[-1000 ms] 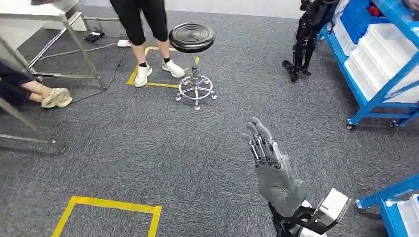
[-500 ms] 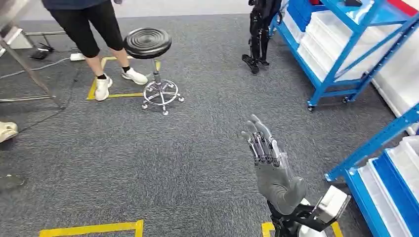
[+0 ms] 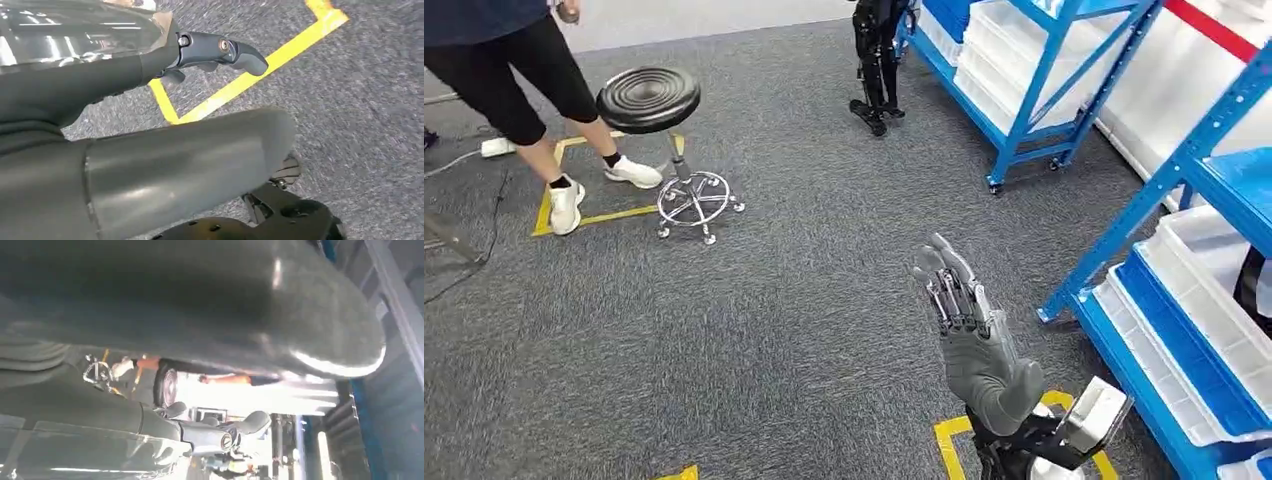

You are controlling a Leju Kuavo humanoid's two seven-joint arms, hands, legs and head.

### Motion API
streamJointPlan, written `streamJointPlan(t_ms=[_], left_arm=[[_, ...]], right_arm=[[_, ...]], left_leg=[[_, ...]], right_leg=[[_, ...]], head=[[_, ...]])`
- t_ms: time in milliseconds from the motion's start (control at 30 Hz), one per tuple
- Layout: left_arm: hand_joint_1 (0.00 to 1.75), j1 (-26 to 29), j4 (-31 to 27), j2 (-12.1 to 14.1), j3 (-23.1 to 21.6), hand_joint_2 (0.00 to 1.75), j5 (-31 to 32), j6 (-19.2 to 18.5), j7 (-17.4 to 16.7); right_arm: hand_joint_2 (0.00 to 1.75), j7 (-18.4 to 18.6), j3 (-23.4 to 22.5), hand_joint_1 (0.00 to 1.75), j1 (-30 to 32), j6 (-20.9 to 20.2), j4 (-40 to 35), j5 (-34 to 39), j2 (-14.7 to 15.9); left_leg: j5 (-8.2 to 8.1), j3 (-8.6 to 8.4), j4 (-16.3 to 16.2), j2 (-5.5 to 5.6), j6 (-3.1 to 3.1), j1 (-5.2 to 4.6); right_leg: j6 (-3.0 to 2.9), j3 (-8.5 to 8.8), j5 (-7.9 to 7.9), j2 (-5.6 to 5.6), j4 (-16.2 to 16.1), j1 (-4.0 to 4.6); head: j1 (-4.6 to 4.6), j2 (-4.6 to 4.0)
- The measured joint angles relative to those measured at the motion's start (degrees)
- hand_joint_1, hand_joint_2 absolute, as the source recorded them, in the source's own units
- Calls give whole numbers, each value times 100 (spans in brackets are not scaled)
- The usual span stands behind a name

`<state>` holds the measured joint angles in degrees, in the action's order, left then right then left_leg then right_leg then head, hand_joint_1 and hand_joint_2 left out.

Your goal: Take the parts from the cabinet and place them on the table.

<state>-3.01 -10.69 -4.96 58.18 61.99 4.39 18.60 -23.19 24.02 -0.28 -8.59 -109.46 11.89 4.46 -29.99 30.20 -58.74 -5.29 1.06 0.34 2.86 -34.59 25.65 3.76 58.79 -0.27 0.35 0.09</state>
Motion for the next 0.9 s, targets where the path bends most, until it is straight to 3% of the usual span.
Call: streamJointPlan(t_ms=[67, 100, 133, 167, 200, 267, 300, 333, 400, 433, 467, 567, 600, 633, 667, 700, 767, 800, 833, 867, 900], left_arm=[[0, -20, 0, -11, -2, 0, 20, 6, -11], [0, -34, 0, -15, -2, 0, 31, 7, -13], [0, -40, 0, -15, -4, 0, 33, 9, -17], [0, -45, 0, -20, -4, 0, 33, 17, -17], [0, -41, 2, -37, -7, 0, 37, 22, -17], [0, -7, 0, -37, -7, 0, 35, 33, -17], [0, 5, 0, -33, -7, 0, 35, 42, -17], [0, 10, 0, -33, -7, 0, 35, 48, -17], [0, 4, 0, -33, -7, 0, 35, 55, -17], [0, 5, 0, -31, -7, 0, 35, 55, -17], [0, 2, 0, -30, -7, 0, 35, 55, -11], [0, -1, 0, -39, -7, 0, 35, 57, 15], [0, -7, 0, -48, -7, 0, 35, 59, 18], [0, -19, -2, -48, -7, 0, 35, 59, 18], [0, -15, -2, -44, -7, 0, 35, 76, 22], [0, -4, -4, -44, -4, 0, 33, 94, 20], [0, 10, -4, -42, -4, 0, 31, 107, 20], [0, 9, -4, -42, -4, 0, 31, 107, 20], [0, 6, -2, -44, -4, 0, 31, 105, 20], [0, 4, -2, -48, -4, 0, 31, 105, 22], [0, -2, -2, -55, -6, 0, 31, 105, 22]], right_arm=[[0, 0, -15, 0, 5, 0, 0, -2, 2], [0, 0, -17, 0, 0, 0, -2, -2, 0], [0, 0, -20, 0, 11, -2, -4, 0, -9], [0, -2, -24, 0, -9, 0, -4, 0, -9], [0, 0, -26, 0, -11, -2, -4, 2, -17], [0, 0, -28, 0, -6, -5, 0, 2, -26], [0, 2, -26, 0, 1, -7, 4, 2, -26], [0, 2, -26, 0, 2, -7, 4, 2, -26], [0, 2, -26, 0, 1, -7, 4, 2, -26], [0, 0, -26, 0, 0, -7, 4, 2, -26], [0, 0, -26, 0, -4, -9, 4, 2, -26], [0, 4, -26, 0, -5, -15, 2, 2, -28], [0, 4, -26, 0, 0, -15, 2, 2, -28], [0, 4, -28, 0, 8, -15, 2, 2, -26], [0, 4, -28, 0, -12, -15, 2, 2, -26], [0, 4, -28, 0, -24, -15, 2, 2, -26], [0, 4, -26, 0, -15, -17, 7, 2, -26], [0, 4, -26, 0, -7, -18, 13, 2, -26], [0, 7, -28, 0, 3, -17, 18, 2, -22], [0, 9, -28, 0, 4, -17, 20, 2, -20], [0, 11, -28, 0, 3, -17, 18, 2, -22]], left_leg=[[-2, -51, 41, -121, -47, 19], [-31, -71, 43, -182, -92, 26], [-85, -54, -35, 52, -129, 71], [-269, 49, -277, 332, -122, 73], [-520, 256, -705, 479, -122, 77], [-876, 729, -1602, 548, -136, 77], [-853, 843, -1764, 548, -137, 77], [-682, 823, -1639, 549, -133, 80], [-131, 465, -813, 608, -133, 112], [89, 245, -347, 769, -140, 151], [49, 165, -124, 1073, -165, 181], [82, 172, -112, 871, -49, 80], [114, 168, -80, 801, 6, 93], [153, 158, -43, 721, 65, 112], [156, 150, -24, 658, 106, 94], [157, 155, -25, 571, 131, 79], [149, 170, -27, 397, 144, 58], [147, 175, -27, 319, 142, 53], [142, 174, -28, 244, 138, 53], [133, 166, -28, 171, 130, 53], [119, 152, -28, 103, 112, 57]], right_leg=[[-53, -25, 1, -110, -3, 45], [-108, -9, -28, -186, -41, -12], [-139, 8, -47, -254, -62, -108], [-210, 11, -46, -306, -63, -104], [-251, 12, -42, -354, -63, -92], [-259, 11, -39, -499, -63, -65], [-259, 17, -39, -584, -61, -62], [-257, 28, -39, -662, -57, -62], [-250, 62, -39, -812, -51, -69], [-245, 71, -37, -876, -41, -75], [-197, 36, -22, -936, 4, -22], [-62, -35, -81, -1108, -42, -61], [-23, -114, -92, -1160, -47, -60], [-21, -119, -63, -966, 26, -55], [-43, -232, 66, -631, 244, -41], [-78, -439, 252, -509, 644, -42], [-101, -886, 586, -452, 1570, -53], [-72, -999, 634, -445, 1812, -56], [-33, -966, 580, -440, 1749, -59], [21, -774, 437, -424, 1414, -62], [74, -445, 241, -342, 832, -65]], head=[[7, 0], [4, 0], [-4, 0], [-4, 0], [-30, -2], [-35, 0], [-28, 0], [-31, 0], [-33, 0], [-37, 0], [-26, 0], [-28, 0], [-22, 0], [-13, 0], [6, 0], [18, 0], [11, 0], [15, 0], [13, 0], [20, 0], [13, 0]])
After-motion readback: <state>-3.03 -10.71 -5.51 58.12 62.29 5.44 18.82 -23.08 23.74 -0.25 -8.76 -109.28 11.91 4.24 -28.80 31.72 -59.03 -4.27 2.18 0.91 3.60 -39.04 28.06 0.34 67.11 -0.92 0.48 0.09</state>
